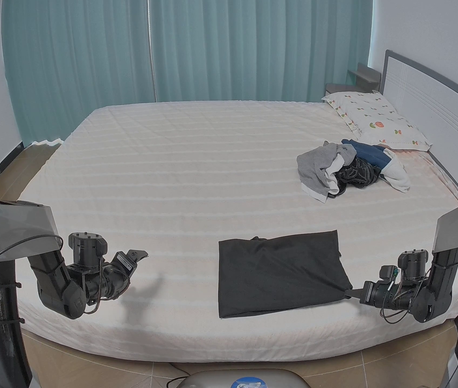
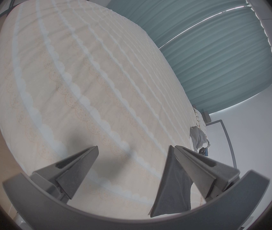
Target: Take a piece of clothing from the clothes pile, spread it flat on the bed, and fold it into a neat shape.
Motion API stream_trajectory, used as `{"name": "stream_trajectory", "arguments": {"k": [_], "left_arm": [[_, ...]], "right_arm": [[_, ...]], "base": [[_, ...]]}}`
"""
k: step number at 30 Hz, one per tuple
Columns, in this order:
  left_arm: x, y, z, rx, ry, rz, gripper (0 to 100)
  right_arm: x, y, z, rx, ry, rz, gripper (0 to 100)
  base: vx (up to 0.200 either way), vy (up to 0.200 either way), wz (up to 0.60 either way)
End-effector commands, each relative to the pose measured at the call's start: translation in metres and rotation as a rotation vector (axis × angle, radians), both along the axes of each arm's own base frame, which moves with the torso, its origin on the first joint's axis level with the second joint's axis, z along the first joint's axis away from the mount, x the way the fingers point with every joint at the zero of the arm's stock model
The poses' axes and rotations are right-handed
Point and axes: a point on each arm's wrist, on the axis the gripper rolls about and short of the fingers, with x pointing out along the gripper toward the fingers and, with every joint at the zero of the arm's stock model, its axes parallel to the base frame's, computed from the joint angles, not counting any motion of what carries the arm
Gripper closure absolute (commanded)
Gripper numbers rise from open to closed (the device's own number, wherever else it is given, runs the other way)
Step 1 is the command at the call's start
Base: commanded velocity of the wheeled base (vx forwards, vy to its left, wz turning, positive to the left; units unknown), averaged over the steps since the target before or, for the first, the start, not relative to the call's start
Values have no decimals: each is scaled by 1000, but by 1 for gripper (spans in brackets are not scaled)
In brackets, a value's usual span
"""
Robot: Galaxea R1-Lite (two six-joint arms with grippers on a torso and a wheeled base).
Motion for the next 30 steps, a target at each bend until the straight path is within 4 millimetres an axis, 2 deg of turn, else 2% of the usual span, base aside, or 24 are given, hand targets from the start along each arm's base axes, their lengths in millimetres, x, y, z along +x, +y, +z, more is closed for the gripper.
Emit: {"name": "stream_trajectory", "arguments": {"k": [1,8,9,12,16,19,22,25,28,30], "left_arm": [[0,0,0,-1,1,0,0],[0,0,0,-1,-1,0,0],[0,0,0,0,0,1,0],[0,0,0,0,-1,1,0],[1,0,1,-2,-4,2,0],[1,1,1,-6,-4,6,0],[0,1,2,-10,-5,6,0],[1,1,3,-10,-8,6,0],[1,1,2,-9,-5,6,0],[0,0,2,-8,-4,4,0]], "right_arm": [[-2,-2,-1,-5,4,-2,100],[-2,-2,-1,-11,-2,3,100],[-2,-2,-1,-10,-2,4,0],[0,-2,2,-9,-16,3,0],[6,-9,17,5,-66,-30,0],[14,-15,33,65,-95,-98,0],[22,-16,40,150,-82,-170,0],[23,-16,39,220,-29,-289,0],[26,-18,38,283,7,-407,0],[27,-19,35,301,24,-424,0]], "base": [[0,0,0],[0,0,0],[0,0,0],[0,0,0],[0,0,0],[0,0,0],[0,0,0],[0,0,0],[0,-200,0],[0,-200,0]]}}
